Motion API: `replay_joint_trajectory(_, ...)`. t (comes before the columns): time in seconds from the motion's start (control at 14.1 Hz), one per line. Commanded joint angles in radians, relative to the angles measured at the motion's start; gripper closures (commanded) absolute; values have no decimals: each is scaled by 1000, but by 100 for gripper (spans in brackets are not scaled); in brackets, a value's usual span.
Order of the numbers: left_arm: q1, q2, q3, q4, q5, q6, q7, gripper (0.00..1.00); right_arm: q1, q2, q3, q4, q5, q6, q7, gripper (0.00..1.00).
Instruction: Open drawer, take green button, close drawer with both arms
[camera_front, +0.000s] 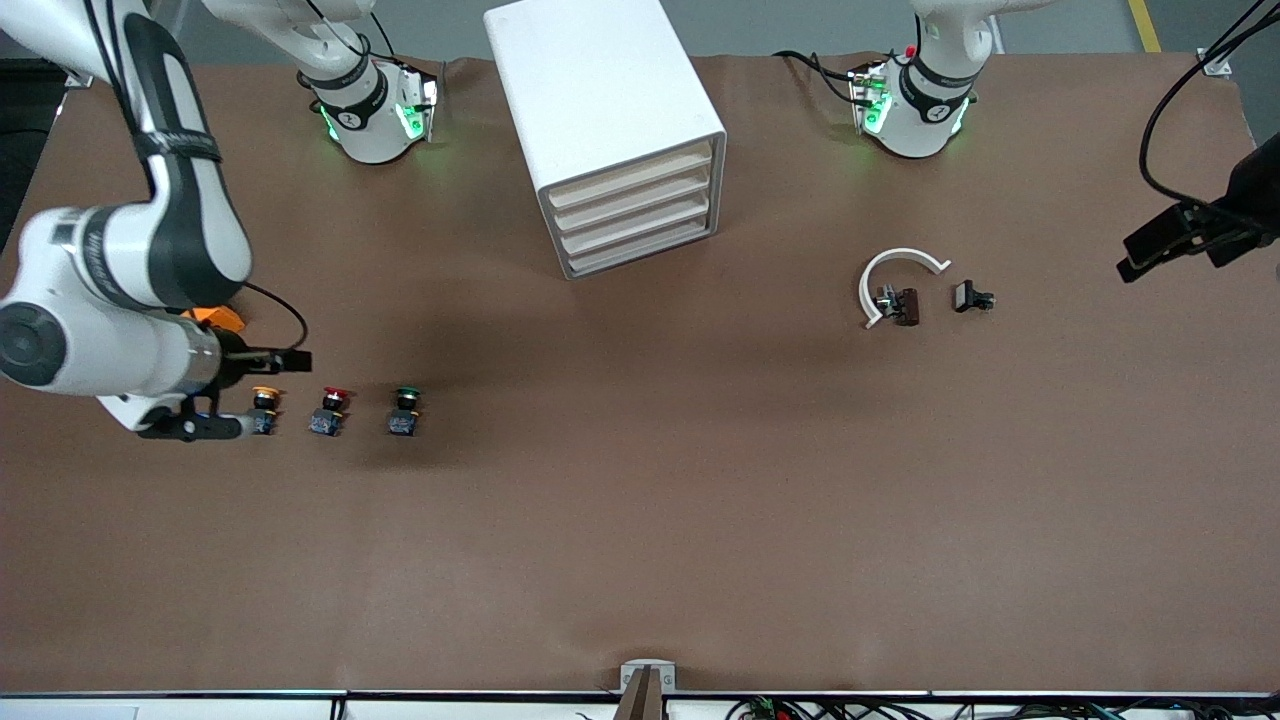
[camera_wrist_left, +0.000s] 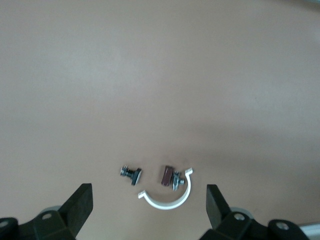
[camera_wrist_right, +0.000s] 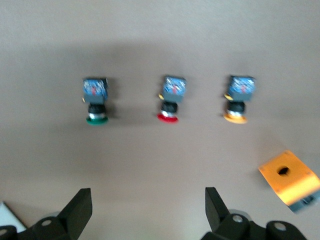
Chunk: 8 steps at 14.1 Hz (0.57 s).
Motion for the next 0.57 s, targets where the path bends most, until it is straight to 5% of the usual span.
replay_joint_trajectory(0.0, -26, -83, 26, -92, -20, -6, 19, 0, -40, -102, 18, -22, -22, -91, -24, 0)
replay_joint_trajectory(0.5, -27, -189, 25, -196, -34, -23, 21, 0, -58, -232, 24, 8, -34, -246, 39, 0)
